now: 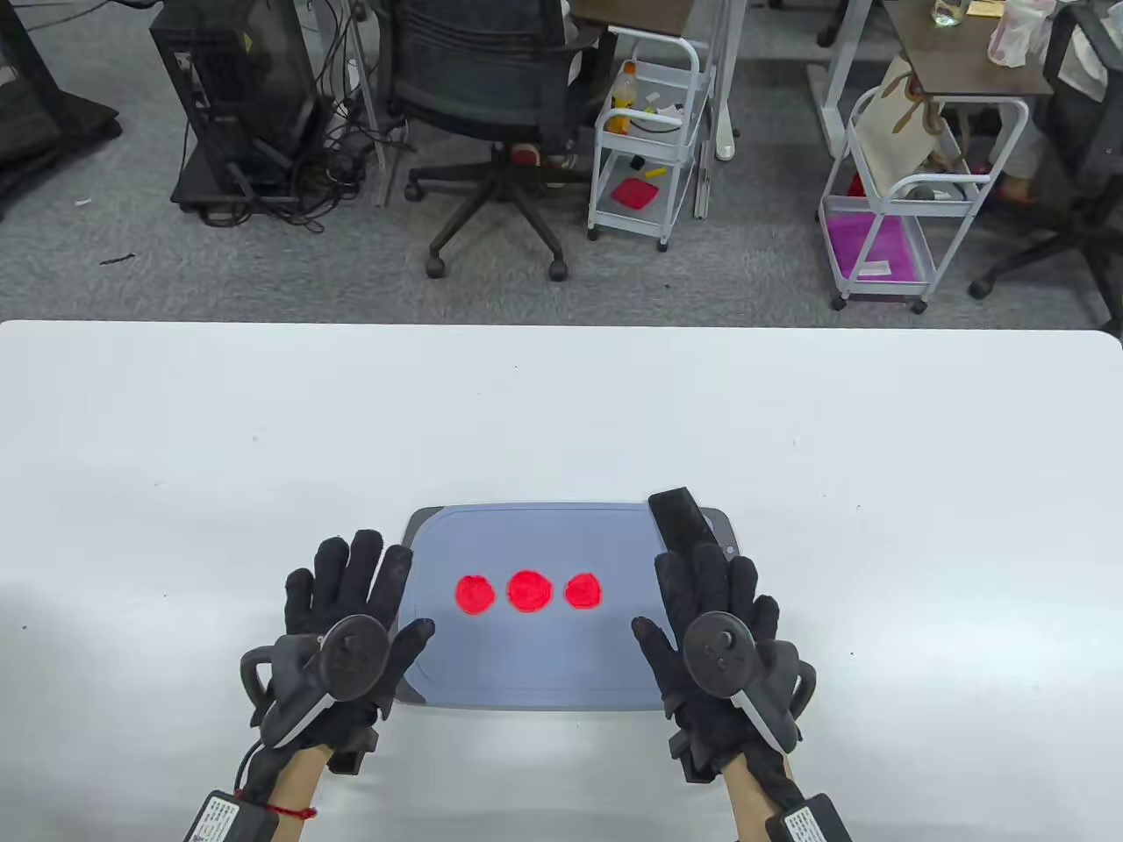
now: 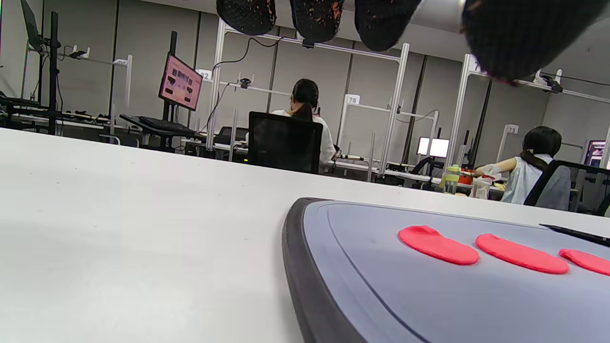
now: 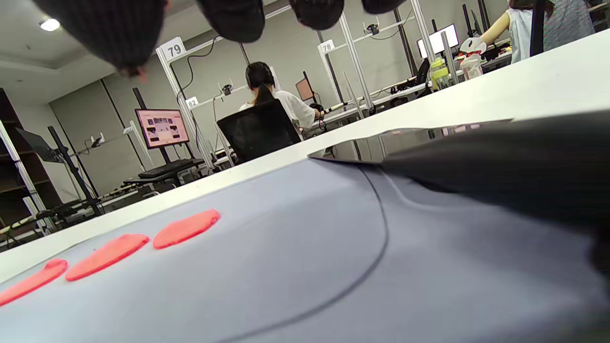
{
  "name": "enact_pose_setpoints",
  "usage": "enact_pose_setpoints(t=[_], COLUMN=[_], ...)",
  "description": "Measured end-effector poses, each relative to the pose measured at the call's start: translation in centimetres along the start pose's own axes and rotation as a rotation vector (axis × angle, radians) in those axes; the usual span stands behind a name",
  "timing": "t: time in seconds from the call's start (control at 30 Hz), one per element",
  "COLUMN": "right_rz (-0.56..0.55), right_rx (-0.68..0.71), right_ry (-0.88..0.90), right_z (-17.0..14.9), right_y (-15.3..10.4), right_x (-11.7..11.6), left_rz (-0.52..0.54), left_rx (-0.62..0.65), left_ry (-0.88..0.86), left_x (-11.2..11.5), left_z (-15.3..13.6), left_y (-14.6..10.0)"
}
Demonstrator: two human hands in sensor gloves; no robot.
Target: Chop plasticine discs into granules with repetitive downward strikes
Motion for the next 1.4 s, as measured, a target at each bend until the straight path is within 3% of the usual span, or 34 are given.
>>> enact_pose_setpoints(t=[0.8, 0.93, 1.0, 1.1, 1.17, 1.4], right_rz=[-0.024, -0.133, -0.095, 0.121, 0.205, 0.198], right_rx=[0.000, -0.142, -0.211, -0.383, -0.406, -0.375], right_ry=[-0.017, -0.135, -0.188, -0.306, -0.331, -0.331], right_z=[0.2, -0.1, -0.5, -1.6, -2.1, -2.1], right_y=[-0.2, -0.6, -0.5, -0.4, -0.1, 0.7], right_x=[0.4, 1.4, 1.6, 0.5, -0.4, -1.4], left_rz=[-0.059, -0.073, -0.075, -0.068, -0.072, -0.087], left_rx=[-0.028, -0.036, -0.038, -0.027, -0.023, -0.007], left_ry=[0.020, 0.021, 0.024, -0.001, -0.004, 0.005], left_x=[0.4, 0.5, 0.5, 0.4, 0.5, 0.7], left_z=[0.0, -0.1, -0.2, -0.3, -0.2, 0.1], left_y=[0.3, 0.5, 0.5, 0.5, 0.6, 0.5])
Point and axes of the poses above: the tracker on the back of each hand, its own z axis roughly to the thumb side, its own y axis roughly from the wrist to the fingertips, x = y × z, the point moved 1 cm from there along y, roughly from the wrist to the fingertips, and after that the axes turned 3 degrees about -y, right-handed, at the moved point
